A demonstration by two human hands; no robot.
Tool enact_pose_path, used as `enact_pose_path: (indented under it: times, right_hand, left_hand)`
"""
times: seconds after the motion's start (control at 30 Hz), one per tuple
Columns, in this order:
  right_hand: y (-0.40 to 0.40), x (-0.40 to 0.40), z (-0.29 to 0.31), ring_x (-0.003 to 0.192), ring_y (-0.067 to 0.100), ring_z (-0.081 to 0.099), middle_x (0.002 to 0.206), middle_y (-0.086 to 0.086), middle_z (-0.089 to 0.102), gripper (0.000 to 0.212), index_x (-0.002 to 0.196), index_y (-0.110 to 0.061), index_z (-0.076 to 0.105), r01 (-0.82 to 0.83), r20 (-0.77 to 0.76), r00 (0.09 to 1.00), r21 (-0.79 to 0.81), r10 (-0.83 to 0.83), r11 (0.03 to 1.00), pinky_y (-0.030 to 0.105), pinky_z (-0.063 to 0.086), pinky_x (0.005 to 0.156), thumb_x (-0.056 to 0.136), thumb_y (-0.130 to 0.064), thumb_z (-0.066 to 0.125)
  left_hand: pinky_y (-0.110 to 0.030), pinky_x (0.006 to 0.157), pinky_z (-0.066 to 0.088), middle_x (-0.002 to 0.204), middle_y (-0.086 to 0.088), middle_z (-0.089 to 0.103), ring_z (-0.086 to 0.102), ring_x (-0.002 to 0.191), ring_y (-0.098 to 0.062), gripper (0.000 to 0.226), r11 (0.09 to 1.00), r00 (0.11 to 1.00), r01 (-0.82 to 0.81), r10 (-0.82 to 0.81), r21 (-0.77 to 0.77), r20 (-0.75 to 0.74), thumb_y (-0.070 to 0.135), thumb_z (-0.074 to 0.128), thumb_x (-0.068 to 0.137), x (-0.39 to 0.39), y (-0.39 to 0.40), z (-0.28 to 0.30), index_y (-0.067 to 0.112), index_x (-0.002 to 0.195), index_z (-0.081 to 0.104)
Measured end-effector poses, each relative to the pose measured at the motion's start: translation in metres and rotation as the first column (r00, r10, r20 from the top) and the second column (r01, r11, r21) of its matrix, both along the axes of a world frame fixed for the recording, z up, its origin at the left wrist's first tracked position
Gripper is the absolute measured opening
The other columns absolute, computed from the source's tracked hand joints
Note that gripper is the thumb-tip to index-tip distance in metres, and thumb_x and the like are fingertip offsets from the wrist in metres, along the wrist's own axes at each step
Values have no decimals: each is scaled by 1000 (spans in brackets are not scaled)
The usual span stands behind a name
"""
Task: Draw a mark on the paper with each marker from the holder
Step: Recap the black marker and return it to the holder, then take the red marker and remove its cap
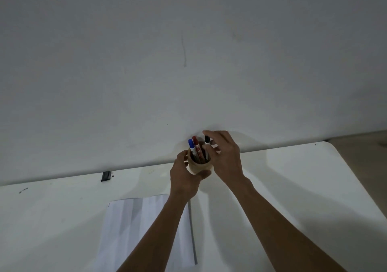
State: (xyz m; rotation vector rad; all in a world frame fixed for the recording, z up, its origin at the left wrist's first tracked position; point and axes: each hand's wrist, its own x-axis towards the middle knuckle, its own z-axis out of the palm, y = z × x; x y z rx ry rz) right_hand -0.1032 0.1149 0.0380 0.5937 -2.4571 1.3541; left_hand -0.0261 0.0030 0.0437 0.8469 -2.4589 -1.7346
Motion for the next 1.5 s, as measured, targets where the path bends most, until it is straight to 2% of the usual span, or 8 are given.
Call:
enact_pose_path:
  times: [0.13,0.4,0.53,0.7,0.9,1.0,1.23,1.5]
  right_hand:
    - [-3,0,-7,88,27,73,104,11,75,25,113,-7,74,13,-20,1000,46,-12,999,39,63,75,89,-6,71]
    - [-14,-1,-3,88,28,68,99,10,71,21,107,-11,76,98,-183,981,204,-61,974,39,58,71,88,-11,69]
    - [-17,1,1,81,29,67,91,9,68,33,107,-16,79,109,-299,954,346,-1,932,39,52,66,90,-26,53]
    - [-13,6,-1,80,29,66,91,9,68,33,105,-15,78,117,-296,955,385,2,916,39,52,67,91,-30,51]
    - [-7,18,-2,78,25,63,86,0,72,8,92,-16,71,98,-89,993,185,-83,978,40,53,66,90,-24,71]
    - [-7,20,4,82,25,64,84,-3,69,14,100,-15,70,100,126,986,47,-106,994,41,55,68,89,-21,77]
    - [3,20,24,82,9,68,90,-6,75,16,98,-17,75,153,325,942,-177,-89,972,9,47,71,83,-17,83]
    - [20,27,84,90,21,77,92,-11,76,13,99,-26,69,271,423,906,-573,-4,774,38,63,85,94,-14,72]
  left_hand:
    - [-3,66,40,102,24,60,59,89,5,68,1000,1000,-14,14,-2,-25,20,91,66,-1,0,-4,27,122,53]
    - [-10,81,41,115,13,62,59,101,-9,72,1000,999,-12,12,-6,-43,25,89,69,-3,-3,-15,21,131,51]
    - [-4,71,38,116,12,63,58,102,-10,72,1000,999,-16,16,-2,-41,24,89,68,-4,-4,-19,21,129,51]
    - [-12,80,41,119,7,65,58,103,-12,72,1000,999,-7,7,-7,-49,22,90,68,-5,-5,-21,21,129,52]
    - [-7,72,43,111,12,66,62,98,-9,64,1000,996,-17,16,-10,-88,23,88,69,-3,-5,-20,24,124,55]
    - [-8,72,43,108,15,65,62,96,-7,62,1000,995,-12,10,-18,-100,22,88,70,-2,-5,-19,26,123,56]
    - [-31,91,52,117,9,67,62,105,-14,62,998,995,-9,3,-56,-95,19,87,72,-2,-3,-21,26,123,54]
    - [-11,77,46,118,7,66,63,103,-13,66,996,998,3,-9,-86,-67,19,87,71,-1,-3,-19,19,128,53]
